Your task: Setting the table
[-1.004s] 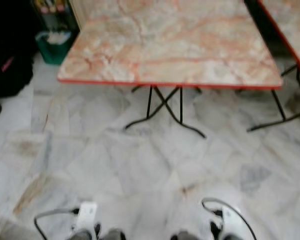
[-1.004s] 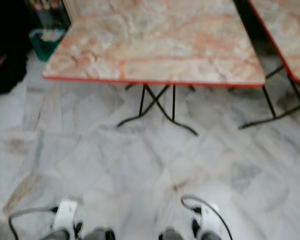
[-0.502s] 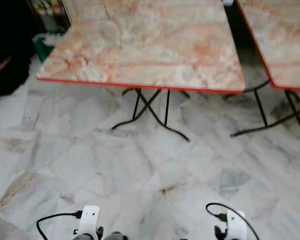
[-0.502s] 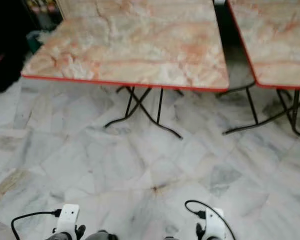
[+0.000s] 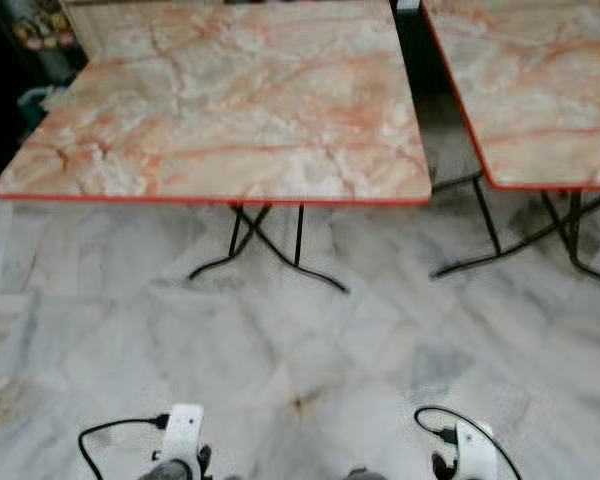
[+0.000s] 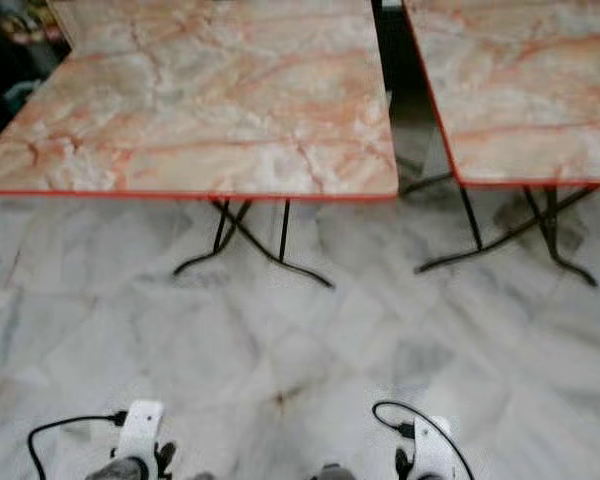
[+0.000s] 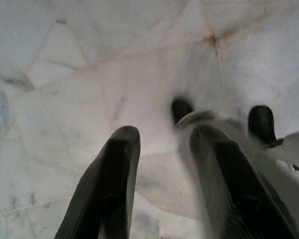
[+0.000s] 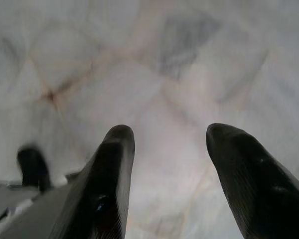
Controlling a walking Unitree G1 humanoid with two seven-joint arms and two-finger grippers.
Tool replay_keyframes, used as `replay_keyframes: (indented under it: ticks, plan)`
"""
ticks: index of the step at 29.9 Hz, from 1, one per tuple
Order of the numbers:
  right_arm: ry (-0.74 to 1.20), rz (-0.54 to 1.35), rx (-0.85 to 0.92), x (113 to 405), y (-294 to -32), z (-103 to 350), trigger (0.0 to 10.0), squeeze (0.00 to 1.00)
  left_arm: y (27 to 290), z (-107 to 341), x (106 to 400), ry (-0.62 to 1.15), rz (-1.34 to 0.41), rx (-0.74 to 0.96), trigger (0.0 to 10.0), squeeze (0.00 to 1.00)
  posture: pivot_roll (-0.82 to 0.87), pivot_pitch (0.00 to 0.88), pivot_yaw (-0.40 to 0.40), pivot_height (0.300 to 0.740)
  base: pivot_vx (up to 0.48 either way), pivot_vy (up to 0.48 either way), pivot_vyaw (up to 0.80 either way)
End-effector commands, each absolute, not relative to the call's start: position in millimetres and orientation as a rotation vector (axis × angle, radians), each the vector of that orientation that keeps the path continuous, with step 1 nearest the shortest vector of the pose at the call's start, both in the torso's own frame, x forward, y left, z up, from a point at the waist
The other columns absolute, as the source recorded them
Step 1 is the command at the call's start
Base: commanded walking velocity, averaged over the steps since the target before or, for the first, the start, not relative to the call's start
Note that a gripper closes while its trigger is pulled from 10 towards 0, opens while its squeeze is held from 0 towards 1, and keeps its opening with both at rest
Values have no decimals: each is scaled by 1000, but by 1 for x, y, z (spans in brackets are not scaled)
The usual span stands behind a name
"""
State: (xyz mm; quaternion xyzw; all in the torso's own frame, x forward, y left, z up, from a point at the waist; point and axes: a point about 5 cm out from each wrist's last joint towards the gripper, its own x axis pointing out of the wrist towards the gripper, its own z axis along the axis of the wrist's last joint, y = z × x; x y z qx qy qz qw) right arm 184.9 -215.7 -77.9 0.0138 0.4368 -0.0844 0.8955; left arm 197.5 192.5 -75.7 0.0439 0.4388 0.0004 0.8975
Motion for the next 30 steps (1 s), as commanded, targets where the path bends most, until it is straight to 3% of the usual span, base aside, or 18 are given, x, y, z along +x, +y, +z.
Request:
replay_keyframes:
  ticks: [1,26,30]
  plan:
    - [944,-161,52,176,-206,-84,10000,0,202,-81,186,954,14,111,10000,0,-71,200,6,740,0,-442,0]
    - [936,-164,61,177,-206,-84,10000,0,200,-80,189,951,14,113,10000,0,-75,195,10,740,0,-442,0]
    - [934,-164,63,177,-205,-84,10000,0,201,-80,189,953,16,114,10000,0,-79,193,12,740,287,-381,0]
